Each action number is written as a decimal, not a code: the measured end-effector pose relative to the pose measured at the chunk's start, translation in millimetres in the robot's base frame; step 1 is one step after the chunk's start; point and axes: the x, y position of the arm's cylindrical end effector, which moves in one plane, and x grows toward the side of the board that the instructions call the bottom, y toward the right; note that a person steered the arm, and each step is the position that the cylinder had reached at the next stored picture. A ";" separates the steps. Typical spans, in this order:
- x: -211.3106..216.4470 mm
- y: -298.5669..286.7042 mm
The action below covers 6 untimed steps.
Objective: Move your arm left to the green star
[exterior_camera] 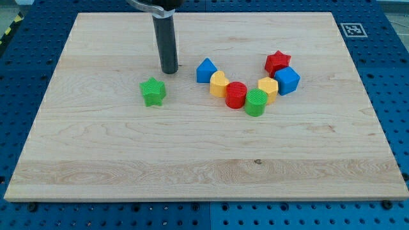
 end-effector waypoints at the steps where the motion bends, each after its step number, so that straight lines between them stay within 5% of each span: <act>1: 0.0 -5.3; 4: 0.0 -58.4; 6: 50.2 -87.3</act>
